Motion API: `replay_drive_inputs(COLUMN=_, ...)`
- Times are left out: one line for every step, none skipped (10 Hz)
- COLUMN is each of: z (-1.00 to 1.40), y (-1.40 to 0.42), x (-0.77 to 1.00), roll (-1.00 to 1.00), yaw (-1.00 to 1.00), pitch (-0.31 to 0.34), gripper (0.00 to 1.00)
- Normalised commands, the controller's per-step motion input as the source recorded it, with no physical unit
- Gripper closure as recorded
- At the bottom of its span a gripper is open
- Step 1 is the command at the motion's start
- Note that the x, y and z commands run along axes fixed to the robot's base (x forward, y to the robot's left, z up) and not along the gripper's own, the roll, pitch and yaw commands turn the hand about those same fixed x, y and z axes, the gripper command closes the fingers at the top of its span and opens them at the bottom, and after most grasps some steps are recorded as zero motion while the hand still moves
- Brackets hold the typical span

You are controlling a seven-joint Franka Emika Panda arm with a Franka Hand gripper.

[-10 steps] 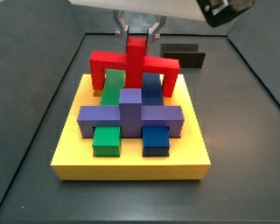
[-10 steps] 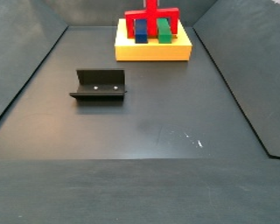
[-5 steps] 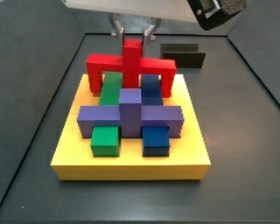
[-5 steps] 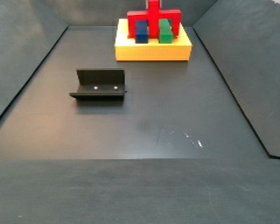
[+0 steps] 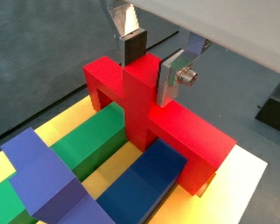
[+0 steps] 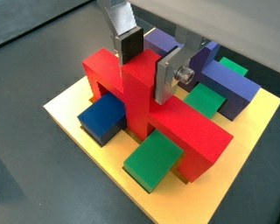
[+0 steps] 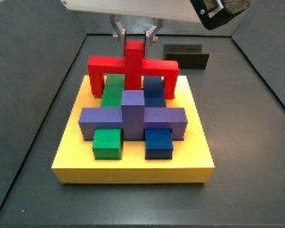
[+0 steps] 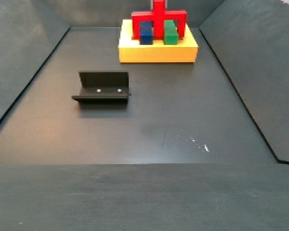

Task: Pick up the red object. Move up. Move to above the board. Insert the red object.
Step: Insert the red object.

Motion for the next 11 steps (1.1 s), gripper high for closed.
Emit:
replay_drive_inputs(z=0.0, y=0.03, x=0.19, roll=0.13, yaw=0.0, pitch=0.0, gripper=1.0)
replay_drive_inputs(z=0.0, y=0.0, x=0.1, roll=0.18, yaw=0.0, pitch=0.0, gripper=1.0)
replay_drive_inputs(z=-0.02, y=0.0, x=0.0, roll=0.17, yaw=0.0, pitch=0.0, gripper=1.0)
replay_drive_inputs(z=-0.08, y=0.0, x=-0.07, roll=0.13, yaw=0.0, pitch=0.0, gripper=1.0)
replay_drive_inputs(z=-0.03, y=0.0, x=-0.15, roll=0.11, yaw=0.0, pitch=0.0, gripper=1.0)
replay_drive_inputs(z=0.0, y=0.13, x=-0.14, roll=0.14, yaw=0.0, pitch=0.0, gripper=1.0)
replay_drive_inputs(z=-0.08, y=0.0, x=-0.06, roll=0.2, yaw=0.01, pitch=0.0, gripper=1.0)
replay_drive_inputs(z=-0.27, y=-0.1, x=0.0, roll=0.15, yaw=0.02, pitch=-0.026, gripper=1.0)
replay_drive_inputs(z=-0.61, y=-0.03, x=0.08, roll=0.1, yaw=0.0, pitch=-0.057, gripper=1.0)
replay_drive_inputs(z=-0.79, y=0.0, x=0.07, roll=0.0, yaw=0.0, pitch=-0.13, gripper=1.0)
replay_drive_inputs(z=-0.81, y=0.0, x=0.0, roll=0.0, yaw=0.0, pitch=-0.201, gripper=1.0)
